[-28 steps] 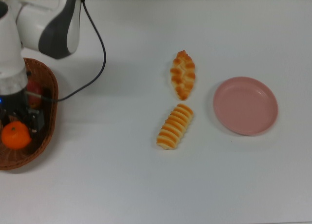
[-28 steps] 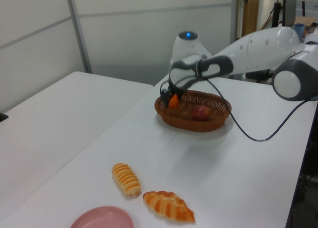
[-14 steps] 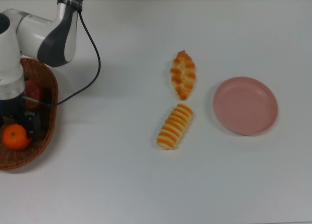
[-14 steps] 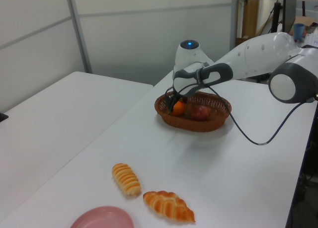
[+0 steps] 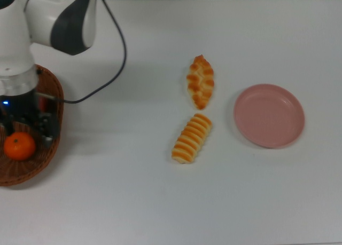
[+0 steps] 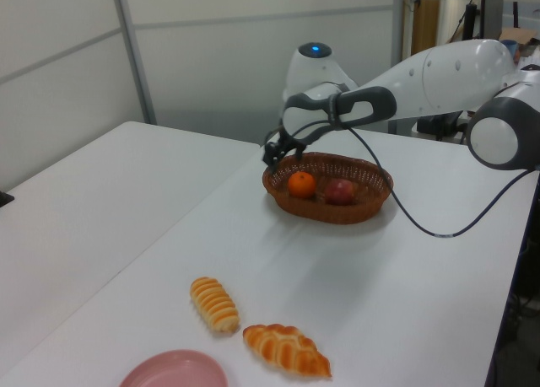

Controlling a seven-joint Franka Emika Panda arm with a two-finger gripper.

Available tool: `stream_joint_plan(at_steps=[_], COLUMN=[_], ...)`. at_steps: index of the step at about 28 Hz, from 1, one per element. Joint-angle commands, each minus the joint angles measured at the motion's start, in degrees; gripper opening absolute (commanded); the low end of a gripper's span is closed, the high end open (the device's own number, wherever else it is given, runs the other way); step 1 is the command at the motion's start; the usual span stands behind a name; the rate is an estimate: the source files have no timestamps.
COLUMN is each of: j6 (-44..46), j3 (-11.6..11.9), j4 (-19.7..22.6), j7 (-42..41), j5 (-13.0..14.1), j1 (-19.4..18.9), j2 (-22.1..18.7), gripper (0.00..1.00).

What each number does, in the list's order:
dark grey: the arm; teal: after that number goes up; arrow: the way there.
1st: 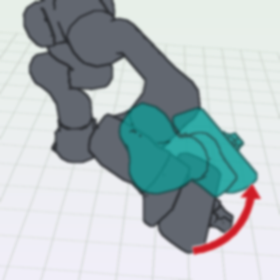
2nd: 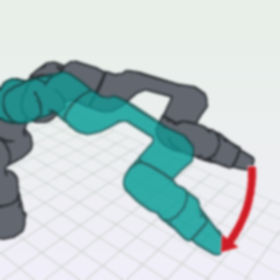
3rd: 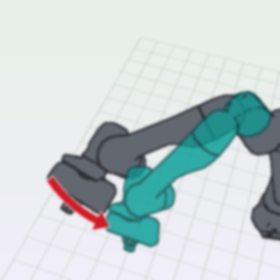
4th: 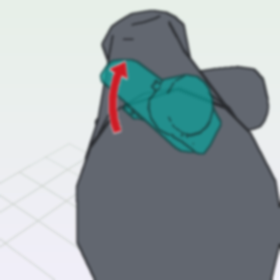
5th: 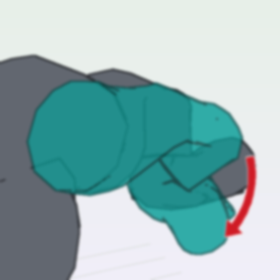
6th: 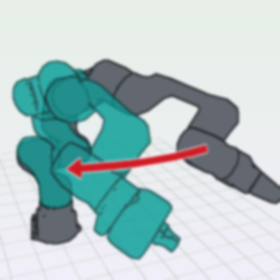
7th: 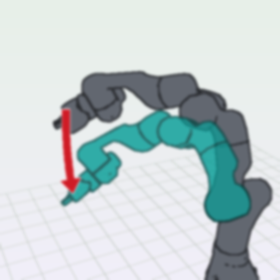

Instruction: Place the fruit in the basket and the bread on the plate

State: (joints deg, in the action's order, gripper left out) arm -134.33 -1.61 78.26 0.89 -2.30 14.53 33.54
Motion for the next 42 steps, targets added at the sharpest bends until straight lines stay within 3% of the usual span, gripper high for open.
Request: stream_joint_plan(at_steps=[1, 9, 21, 27, 35, 38, 42], j6=[4.8, 14.6, 14.5, 14.6, 14.6, 14.6, 14.6], j3=[0.7, 0.6, 0.7, 0.7, 0.7, 0.7, 0.7], j4=[2.1, 1.8, 2.3, 3.7, 6.7, 6.8, 7.1], j7=[0.5, 4.8, 5.6, 5.6, 5.3, 5.2, 5.3], j5=[2.3, 2.3, 0.8, -2.5, -8.9, -10.3, -10.4], j1=[-6.9, -15.8, -27.3, -29.2, -29.5, -29.6, -29.6], j2=[-2.7, -4.1, -1.4, 0.0, 1.0, 1.4, 1.4], gripper=[1.0, 1.0, 1.0, 1.0, 1.0, 0.91, 0.35])
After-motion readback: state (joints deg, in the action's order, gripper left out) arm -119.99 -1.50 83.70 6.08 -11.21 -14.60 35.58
